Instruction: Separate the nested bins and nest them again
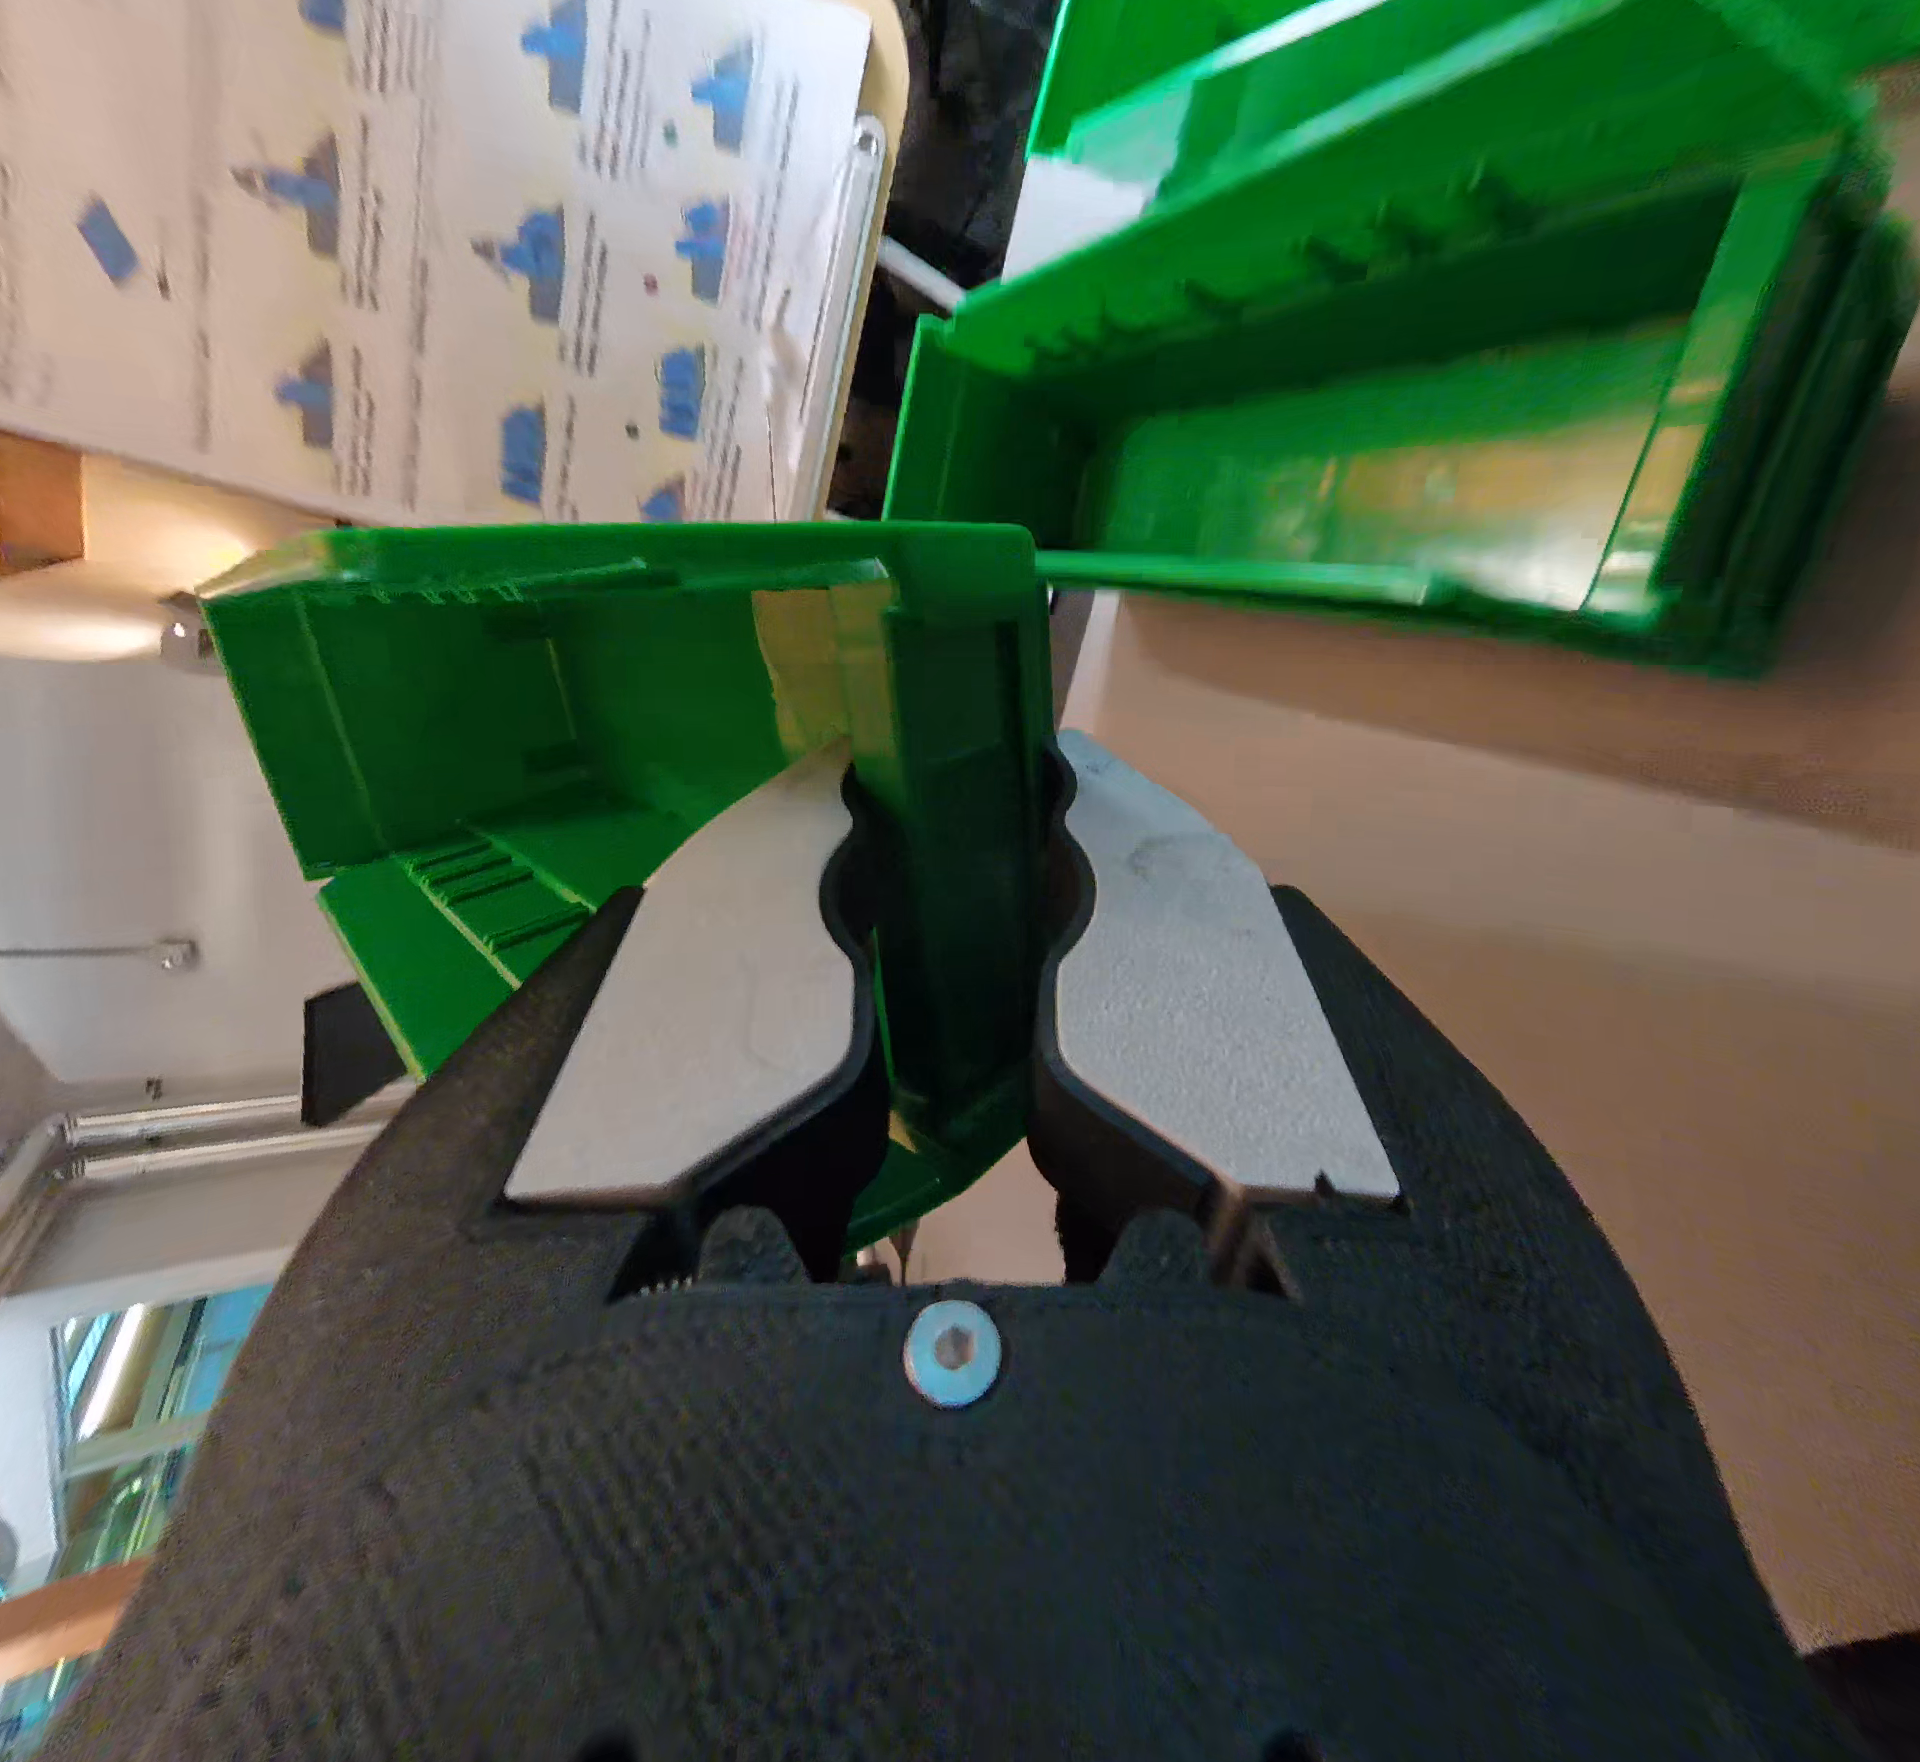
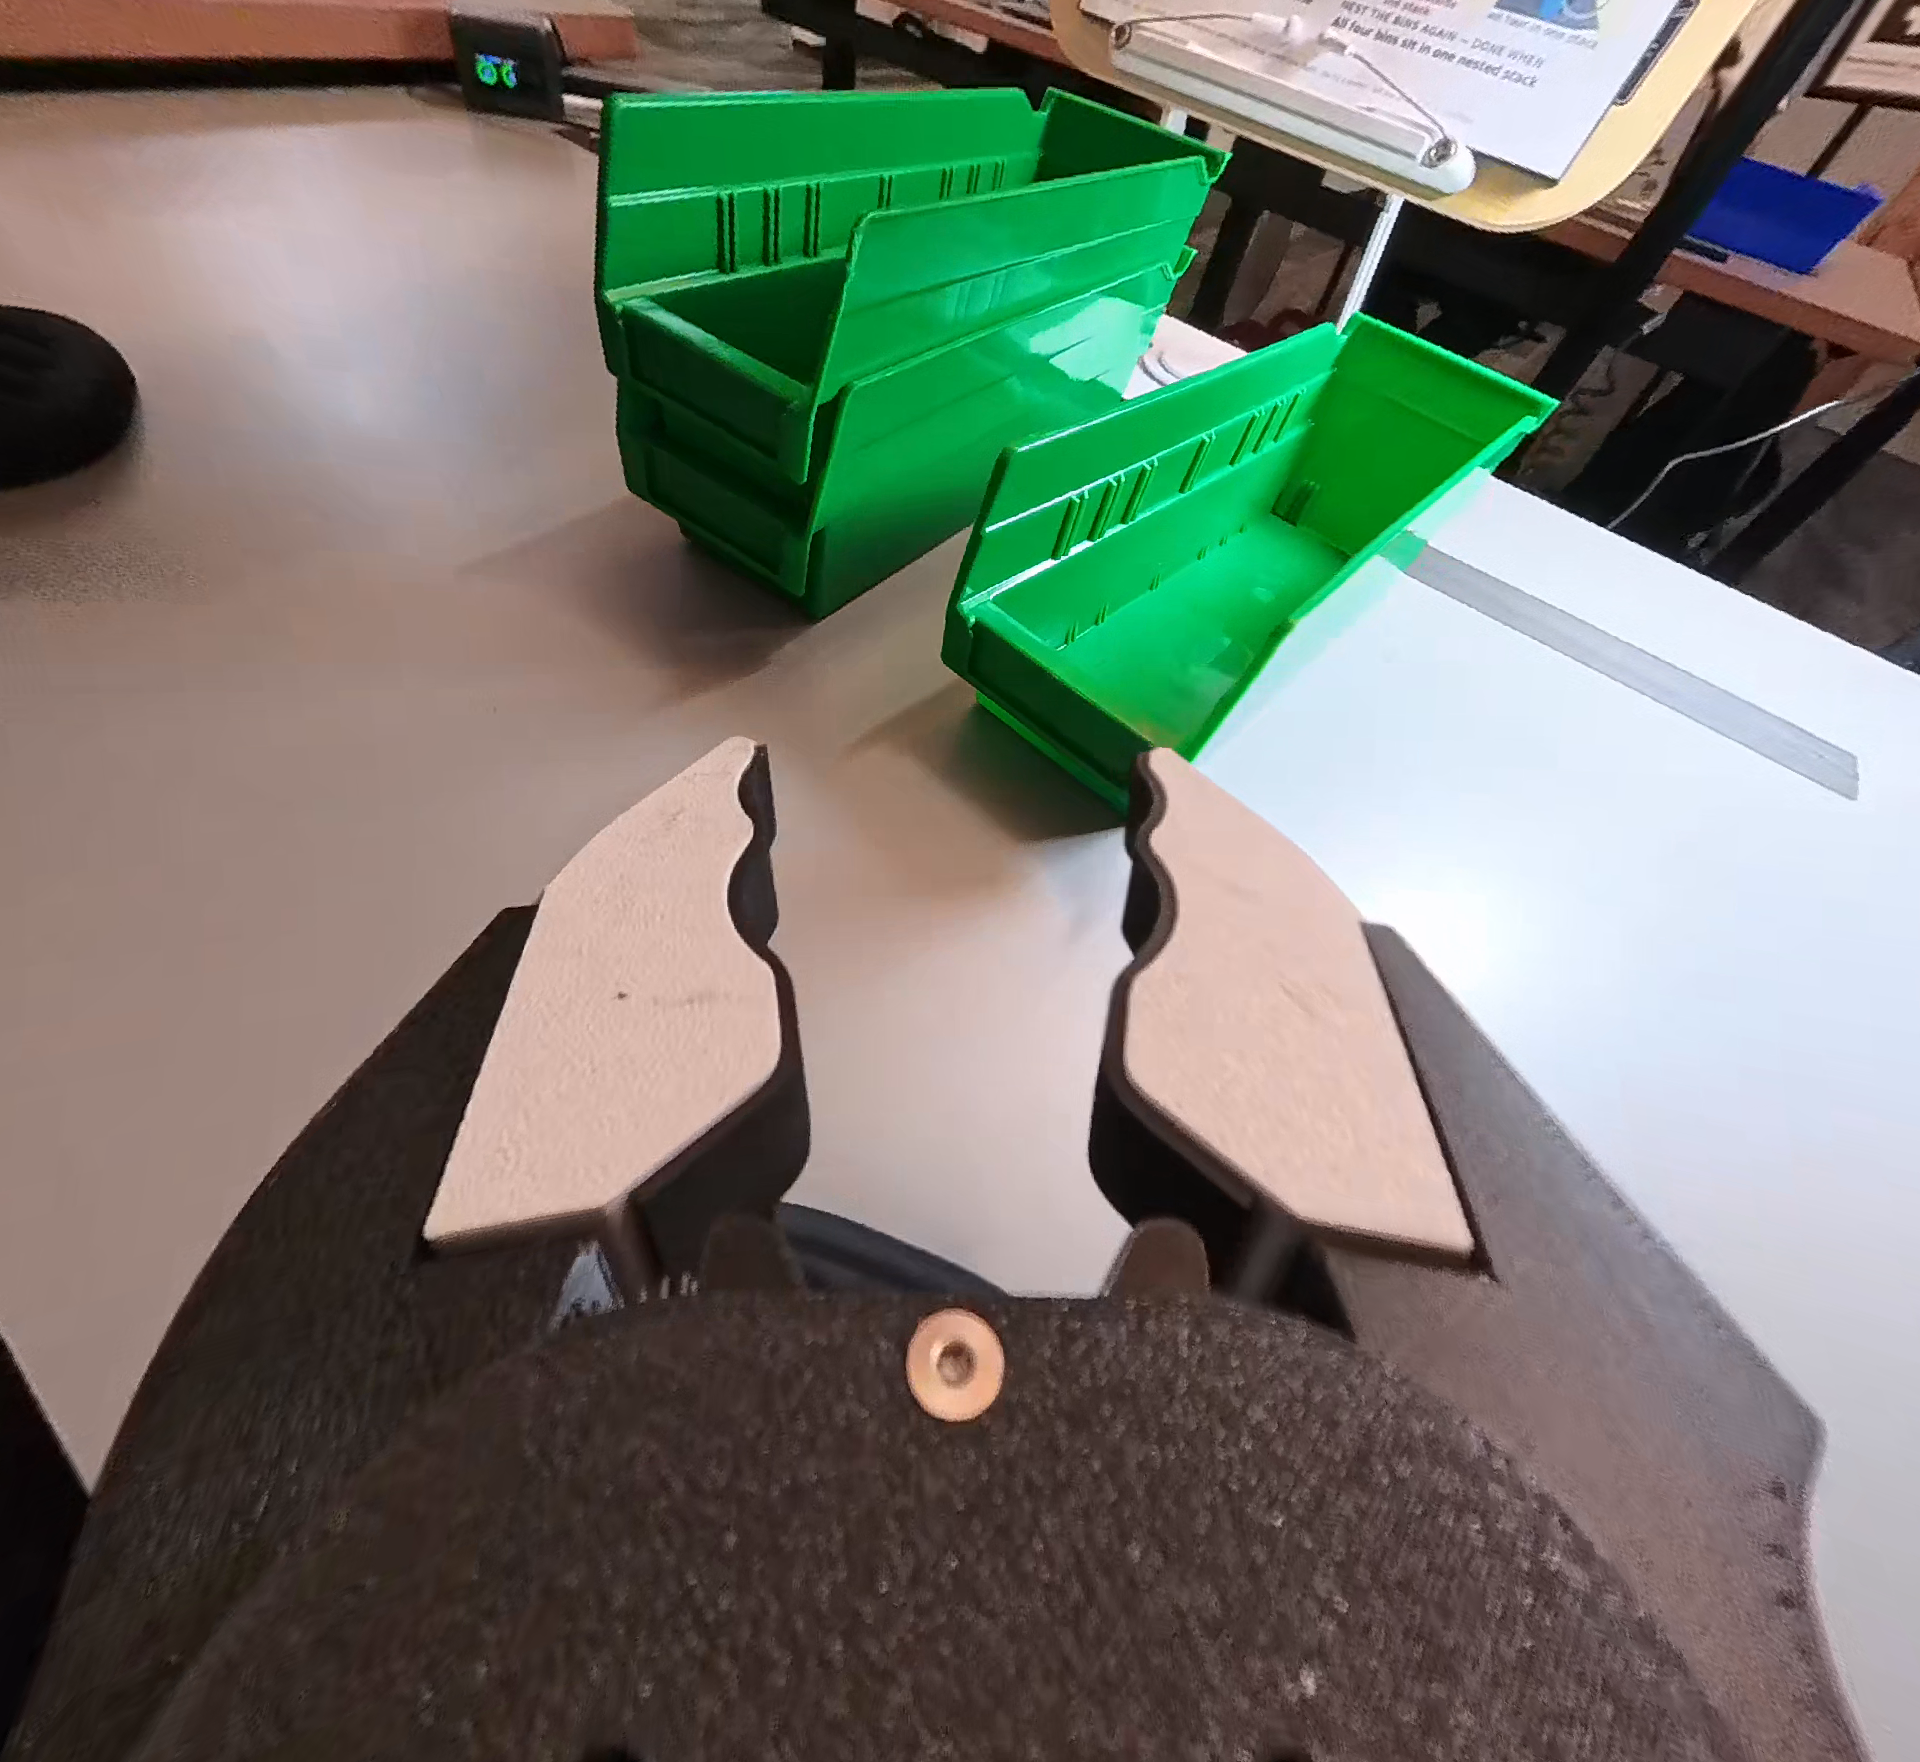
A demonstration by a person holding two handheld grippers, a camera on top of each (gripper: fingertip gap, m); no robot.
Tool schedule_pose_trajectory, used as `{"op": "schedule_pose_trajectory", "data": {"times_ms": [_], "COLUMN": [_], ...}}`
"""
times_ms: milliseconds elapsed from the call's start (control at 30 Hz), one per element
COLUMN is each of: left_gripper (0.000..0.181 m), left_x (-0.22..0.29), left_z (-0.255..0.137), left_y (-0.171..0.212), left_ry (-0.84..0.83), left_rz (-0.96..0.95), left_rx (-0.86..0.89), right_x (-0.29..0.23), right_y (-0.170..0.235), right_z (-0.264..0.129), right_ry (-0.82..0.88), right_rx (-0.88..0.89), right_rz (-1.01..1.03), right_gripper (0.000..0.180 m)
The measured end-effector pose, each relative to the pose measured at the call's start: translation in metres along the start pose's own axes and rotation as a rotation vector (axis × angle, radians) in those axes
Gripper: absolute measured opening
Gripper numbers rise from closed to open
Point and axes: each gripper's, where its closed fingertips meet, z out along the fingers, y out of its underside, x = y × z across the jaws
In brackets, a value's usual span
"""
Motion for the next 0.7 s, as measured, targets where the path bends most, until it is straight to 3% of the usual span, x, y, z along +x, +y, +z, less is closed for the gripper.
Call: {"op": "schedule_pose_trajectory", "data": {"times_ms": [133, 300, 467, 700], "left_gripper": [0.028, 0.029, 0.029, 0.034], "left_x": [0.005, 0.037, 0.073, 0.119], "left_z": [0.000, 0.014, 0.034, 0.064], "left_y": [-0.052, -0.082, -0.088, -0.066], "left_ry": [0.037, 0.149, 0.261, 0.390], "left_rz": [0.020, 0.065, 0.095, 0.098], "left_rx": [0.008, -0.057, -0.138, -0.173], "right_x": [0.005, 0.013, 0.017, 0.019], "right_y": [-0.002, 0.000, 0.004, 0.007], "right_z": [-0.007, -0.016, -0.022, -0.024], "right_ry": [0.016, 0.046, 0.066, 0.077], "right_rx": [0.030, 0.047, 0.053, 0.055], "right_rz": [0.024, 0.035, 0.038, 0.042], "right_gripper": [0.072, 0.078, 0.078, 0.078]}}
